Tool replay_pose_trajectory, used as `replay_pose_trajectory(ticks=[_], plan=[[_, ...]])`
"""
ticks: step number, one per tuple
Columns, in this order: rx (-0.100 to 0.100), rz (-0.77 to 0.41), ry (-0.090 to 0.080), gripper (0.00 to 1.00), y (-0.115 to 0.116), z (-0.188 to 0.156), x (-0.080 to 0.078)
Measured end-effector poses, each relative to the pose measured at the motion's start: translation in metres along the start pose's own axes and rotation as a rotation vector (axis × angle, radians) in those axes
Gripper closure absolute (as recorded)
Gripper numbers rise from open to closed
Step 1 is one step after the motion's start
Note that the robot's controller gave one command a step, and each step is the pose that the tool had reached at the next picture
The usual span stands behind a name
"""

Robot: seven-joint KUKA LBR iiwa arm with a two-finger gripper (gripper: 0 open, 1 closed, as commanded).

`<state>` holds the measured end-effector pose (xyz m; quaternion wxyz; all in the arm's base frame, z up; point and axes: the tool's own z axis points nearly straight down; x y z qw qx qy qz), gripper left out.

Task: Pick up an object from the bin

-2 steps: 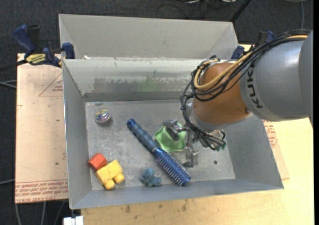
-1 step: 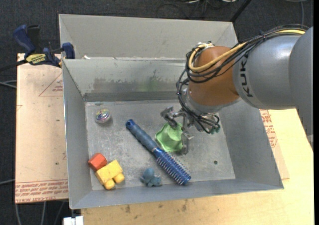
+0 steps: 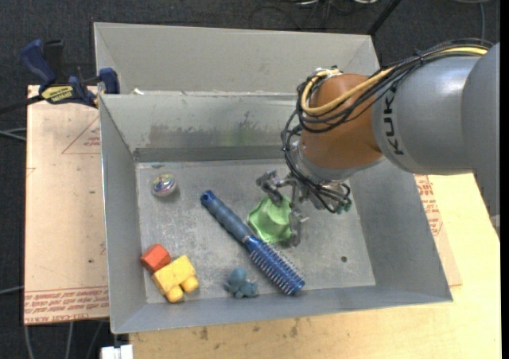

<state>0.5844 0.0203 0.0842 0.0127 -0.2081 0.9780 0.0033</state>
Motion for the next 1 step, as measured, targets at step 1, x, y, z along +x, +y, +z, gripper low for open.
replay_pose_trajectory(ticks=[1], plan=[[0.003, -0.032, 0.016, 1.00, 0.0209, -0.1169, 0.0130]])
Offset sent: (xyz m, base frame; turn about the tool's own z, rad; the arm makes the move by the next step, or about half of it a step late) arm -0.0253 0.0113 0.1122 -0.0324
